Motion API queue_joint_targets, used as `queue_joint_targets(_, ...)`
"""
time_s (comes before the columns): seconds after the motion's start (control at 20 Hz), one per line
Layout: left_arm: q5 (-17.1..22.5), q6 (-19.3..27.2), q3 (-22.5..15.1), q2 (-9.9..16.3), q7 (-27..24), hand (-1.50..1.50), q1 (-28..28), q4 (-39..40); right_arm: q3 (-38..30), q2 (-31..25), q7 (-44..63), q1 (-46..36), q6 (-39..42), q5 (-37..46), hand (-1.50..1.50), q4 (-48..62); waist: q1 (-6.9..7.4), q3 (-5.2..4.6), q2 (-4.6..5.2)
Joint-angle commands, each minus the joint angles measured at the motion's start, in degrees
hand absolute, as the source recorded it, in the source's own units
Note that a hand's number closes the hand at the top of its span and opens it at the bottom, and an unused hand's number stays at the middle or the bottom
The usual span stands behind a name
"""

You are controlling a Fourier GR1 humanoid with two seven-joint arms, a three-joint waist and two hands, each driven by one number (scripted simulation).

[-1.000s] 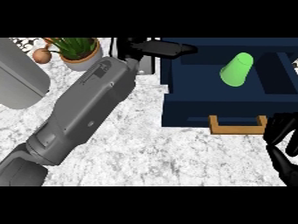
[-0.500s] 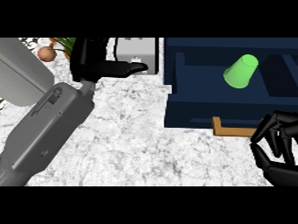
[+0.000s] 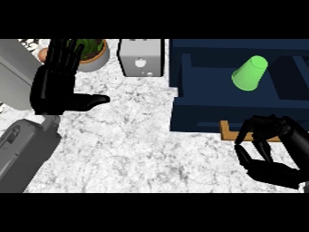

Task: Pick up the cup, place it into the drawer and close the drawer

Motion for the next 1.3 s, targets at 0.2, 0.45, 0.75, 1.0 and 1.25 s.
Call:
queue_joint_targets(0.2,1.83,-10.59,5.35,5.78,-4.36,-1.5,12.59,-3.17,9.6,-1.22,-8.27,-2.72,-7.01,21.42,1.5,11.9,-0.24,-0.04,0.38)
queue_joint_targets(0.45,0.02,-11.55,6.77,4.84,-4.4,-1.5,19.16,-7.71,10.39,3.2,-11.2,-8.78,-12.44,26.62,-1.5,25.64,-0.67,0.0,0.28)
queue_joint_targets(0.75,-0.33,-14.02,9.06,4.81,-2.43,-1.5,19.16,-6.98,9.43,5.8,-13.1,-19.08,-16.75,32.49,-1.5,45.11,-0.18,0.04,0.48)
queue_joint_targets(1.0,0.54,-15.97,13.65,6.82,-0.35,-1.5,25.12,-13.61,6.43,7.21,-18.05,-23.51,-19.86,33.02,-1.5,57.14,-0.29,0.05,0.3)
queue_joint_targets(1.25,-0.88,-22.55,16.85,4.95,-2.95,-1.5,24.94,-5.6,2.67,8.53,-22.8,-32.25,-21.67,32.96,-1.5,71.57,-0.63,0.02,0.47)
